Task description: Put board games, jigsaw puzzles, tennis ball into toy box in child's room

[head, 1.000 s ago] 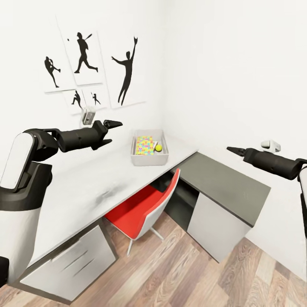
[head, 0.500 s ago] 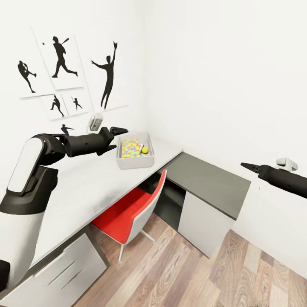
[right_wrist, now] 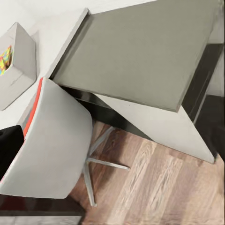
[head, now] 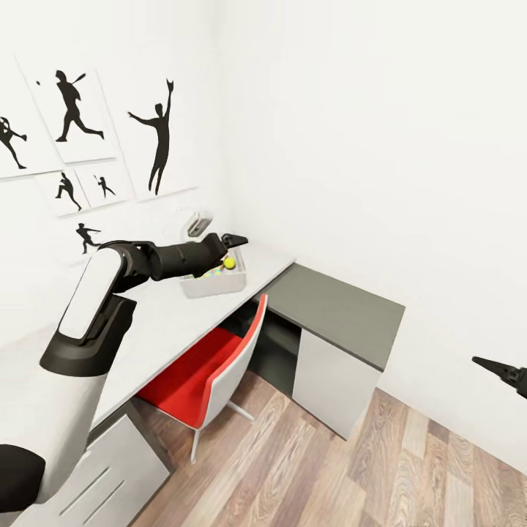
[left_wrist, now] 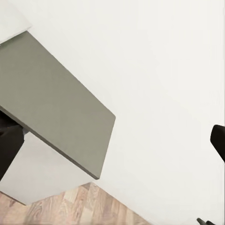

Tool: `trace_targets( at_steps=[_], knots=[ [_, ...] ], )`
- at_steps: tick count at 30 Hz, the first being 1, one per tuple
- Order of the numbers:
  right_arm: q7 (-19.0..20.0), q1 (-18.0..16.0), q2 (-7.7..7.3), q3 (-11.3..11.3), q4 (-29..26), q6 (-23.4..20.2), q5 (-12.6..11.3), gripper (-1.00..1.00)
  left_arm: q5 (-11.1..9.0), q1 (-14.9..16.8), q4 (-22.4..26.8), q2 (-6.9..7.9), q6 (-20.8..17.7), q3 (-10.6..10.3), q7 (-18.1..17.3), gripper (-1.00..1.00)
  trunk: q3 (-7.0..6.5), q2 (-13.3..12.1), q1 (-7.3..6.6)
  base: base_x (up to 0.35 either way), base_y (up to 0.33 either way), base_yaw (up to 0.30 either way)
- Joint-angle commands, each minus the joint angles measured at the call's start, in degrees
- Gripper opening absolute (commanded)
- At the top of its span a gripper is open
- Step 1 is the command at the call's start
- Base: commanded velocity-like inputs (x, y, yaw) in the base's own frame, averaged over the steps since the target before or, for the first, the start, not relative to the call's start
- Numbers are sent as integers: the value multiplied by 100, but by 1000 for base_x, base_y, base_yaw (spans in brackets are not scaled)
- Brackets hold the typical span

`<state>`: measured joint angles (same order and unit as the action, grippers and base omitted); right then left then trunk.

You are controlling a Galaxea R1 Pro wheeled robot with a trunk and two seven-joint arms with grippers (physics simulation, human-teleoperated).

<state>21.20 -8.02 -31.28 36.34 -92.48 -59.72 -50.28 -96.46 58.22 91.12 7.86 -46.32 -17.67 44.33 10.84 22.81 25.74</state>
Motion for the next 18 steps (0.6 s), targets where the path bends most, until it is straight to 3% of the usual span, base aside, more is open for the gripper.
trace_targets(
  at_steps=[1, 3, 6, 10, 11, 15, 16, 18],
  knots=[
    [60, -4, 0, 9, 0, -28, 44, 100, -53, 6, 5, 2, 8, -5, 58, 100, 3, 11, 4, -5, 0, -163],
    [154, 450, 14, 191, -3, -28, 46, 100, -26, -109, 4, -171, 7, -27, 58, 100, -13, 11, 4, -29, 0, -157],
    [188, 703, 24, 266, -5, -28, 52, 100, 5, -187, 3, -287, 6, -105, 58, 100, -38, 11, 4, -57, 0, -152],
    [228, 1174, 48, 409, -3, -28, 77, 100, 288, -330, 3, -531, 36, -561, 58, 100, -72, 11, 4, -39, 0, -146],
    [228, 1174, 48, 409, -3, -28, 77, 100, 288, -330, 3, -531, 36, -561, 58, 100, -81, 11, 4, -27, 0, -145],
    [240, 1543, 85, 573, 2, -28, 103, 100, 584, -478, -1, -820, 68, -902, 58, 100, -114, 11, 4, -16, 0, -140],
    [240, 1543, 85, 573, 2, -28, 103, 100, 584, -478, -1, -820, 68, -902, 58, 100, -123, 11, 4, -11, 0, -136],
    [242, 1750, 117, 640, 30, -28, 117, 100, 796, -611, -4, -1019, 78, -1035, 58, 100, -140, 11, 4, -6, 0, -131]
  ],
)
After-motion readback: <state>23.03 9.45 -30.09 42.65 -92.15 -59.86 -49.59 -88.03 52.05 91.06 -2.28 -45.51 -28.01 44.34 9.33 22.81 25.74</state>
